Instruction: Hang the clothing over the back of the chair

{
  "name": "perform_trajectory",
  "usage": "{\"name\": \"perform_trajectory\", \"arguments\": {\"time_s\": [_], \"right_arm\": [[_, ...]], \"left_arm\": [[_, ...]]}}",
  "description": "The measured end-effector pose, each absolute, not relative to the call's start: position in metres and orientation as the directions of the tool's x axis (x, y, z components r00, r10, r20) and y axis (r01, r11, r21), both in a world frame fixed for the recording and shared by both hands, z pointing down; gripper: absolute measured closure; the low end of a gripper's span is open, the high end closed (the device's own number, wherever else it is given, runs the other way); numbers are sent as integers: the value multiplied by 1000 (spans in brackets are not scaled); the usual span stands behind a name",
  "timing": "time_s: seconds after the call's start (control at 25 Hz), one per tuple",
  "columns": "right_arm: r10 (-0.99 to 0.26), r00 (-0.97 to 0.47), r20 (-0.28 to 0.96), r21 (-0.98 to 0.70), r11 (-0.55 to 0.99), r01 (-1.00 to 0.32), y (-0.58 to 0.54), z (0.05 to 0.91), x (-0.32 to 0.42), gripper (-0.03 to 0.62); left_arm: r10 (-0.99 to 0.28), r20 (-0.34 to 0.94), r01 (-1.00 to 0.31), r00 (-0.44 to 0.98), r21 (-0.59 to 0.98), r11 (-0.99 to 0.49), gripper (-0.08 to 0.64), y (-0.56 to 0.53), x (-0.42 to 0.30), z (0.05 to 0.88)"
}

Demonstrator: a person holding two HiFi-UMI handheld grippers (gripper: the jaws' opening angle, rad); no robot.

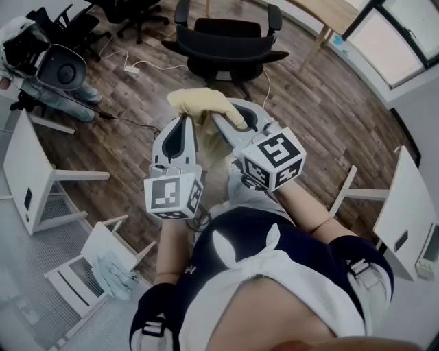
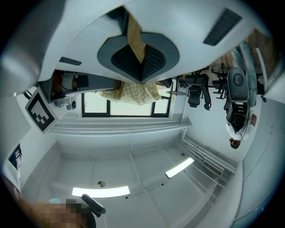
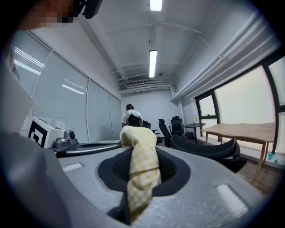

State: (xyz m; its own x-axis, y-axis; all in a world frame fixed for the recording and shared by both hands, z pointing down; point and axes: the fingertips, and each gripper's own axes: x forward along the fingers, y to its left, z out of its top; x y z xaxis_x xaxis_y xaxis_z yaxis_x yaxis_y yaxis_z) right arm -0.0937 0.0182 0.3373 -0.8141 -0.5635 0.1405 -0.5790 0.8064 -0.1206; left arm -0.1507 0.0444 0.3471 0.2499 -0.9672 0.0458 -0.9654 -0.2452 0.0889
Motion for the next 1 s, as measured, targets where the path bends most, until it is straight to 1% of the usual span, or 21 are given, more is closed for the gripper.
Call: {"name": "perform_trajectory", "arguments": {"time_s": [1.0], "right_arm": [[-560,-825,84,-77,821,-565,-67,300,-102,518]], "left_arm": [[-976,41,-976,213,59,-210,554,-17,-158,330]]}}
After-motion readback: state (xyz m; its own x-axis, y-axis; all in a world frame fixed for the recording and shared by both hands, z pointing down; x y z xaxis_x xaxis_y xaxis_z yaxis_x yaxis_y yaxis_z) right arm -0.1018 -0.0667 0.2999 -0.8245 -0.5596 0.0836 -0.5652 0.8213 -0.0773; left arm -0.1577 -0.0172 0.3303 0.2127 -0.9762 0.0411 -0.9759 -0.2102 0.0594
